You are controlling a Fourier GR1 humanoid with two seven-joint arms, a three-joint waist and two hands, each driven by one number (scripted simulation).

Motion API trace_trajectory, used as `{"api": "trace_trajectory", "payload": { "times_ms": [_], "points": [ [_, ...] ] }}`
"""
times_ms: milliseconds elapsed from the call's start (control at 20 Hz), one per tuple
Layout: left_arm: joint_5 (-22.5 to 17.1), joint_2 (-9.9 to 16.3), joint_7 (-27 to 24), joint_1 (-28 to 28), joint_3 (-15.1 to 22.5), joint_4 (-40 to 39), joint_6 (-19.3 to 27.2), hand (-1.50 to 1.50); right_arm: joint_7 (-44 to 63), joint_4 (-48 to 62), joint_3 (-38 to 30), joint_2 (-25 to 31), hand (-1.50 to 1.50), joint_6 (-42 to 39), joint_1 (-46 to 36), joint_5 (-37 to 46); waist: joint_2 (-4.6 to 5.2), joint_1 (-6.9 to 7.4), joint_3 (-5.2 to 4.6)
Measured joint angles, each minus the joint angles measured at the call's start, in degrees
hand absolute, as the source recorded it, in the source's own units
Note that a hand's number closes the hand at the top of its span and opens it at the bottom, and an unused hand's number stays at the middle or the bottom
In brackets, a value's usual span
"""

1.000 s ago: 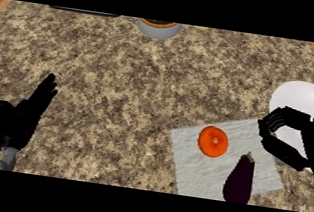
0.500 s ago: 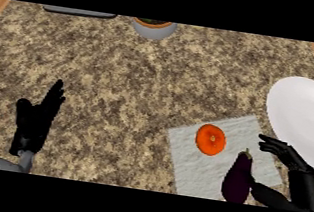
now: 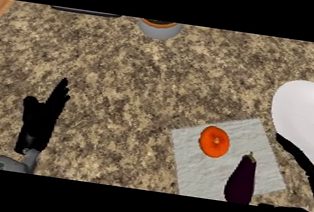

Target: Pick the eggplant from the placemat and place it in the plate

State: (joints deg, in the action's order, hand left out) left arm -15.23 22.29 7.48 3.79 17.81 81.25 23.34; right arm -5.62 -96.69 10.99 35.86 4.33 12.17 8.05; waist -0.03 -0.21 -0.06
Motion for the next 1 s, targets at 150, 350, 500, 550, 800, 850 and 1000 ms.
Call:
{"api": "trace_trajectory", "payload": {
  "times_ms": [150,350,500,550,800,850,1000],
  "points": [
    [0.58,-0.36,0.61,0.55,0.15,-0.06,-0.09,0.0,7.78,-2.92,0.77,3.72,-1.5,-3.62,-2.87,2.35,0.02,0.28,-0.03],
    [1.22,-0.68,0.38,-0.02,0.16,0.21,-0.32,0.0,16.85,-5.09,3.77,6.45,-1.5,-10.26,-5.47,3.54,0.04,0.62,-0.05],
    [1.5,-1.48,-0.09,-0.01,0.08,-0.55,-0.67,0.0,23.45,-5.47,6.6,6.38,-1.5,-15.53,-8.47,3.2,0.11,0.81,-0.03],
    [1.83,-1.46,0.45,-0.07,0.15,0.08,-0.57,0.0,25.54,-5.28,7.1,6.1,-1.5,-17.33,-9.93,2.82,0.11,0.87,-0.02],
    [2.82,-1.25,2.2,-0.51,-1.24,1.66,-1.59,0.0,32.45,-3.98,8.22,3.48,-1.5,-23.96,-13.92,2.46,0.05,0.63,0.02],
    [3.03,-1.87,2.02,0.02,-1.73,0.68,-1.96,0.0,33.02,-3.34,8.25,2.63,-1.5,-24.8,-14.35,2.94,0.05,0.54,0.03],
    [4.47,-3.15,2.82,0.54,-2.67,0.38,-2.4,0.0,33.24,-1.55,7.06,0.94,-1.5,-27.73,-15.19,4.08,0.04,0.4,0.04]
  ]
}}
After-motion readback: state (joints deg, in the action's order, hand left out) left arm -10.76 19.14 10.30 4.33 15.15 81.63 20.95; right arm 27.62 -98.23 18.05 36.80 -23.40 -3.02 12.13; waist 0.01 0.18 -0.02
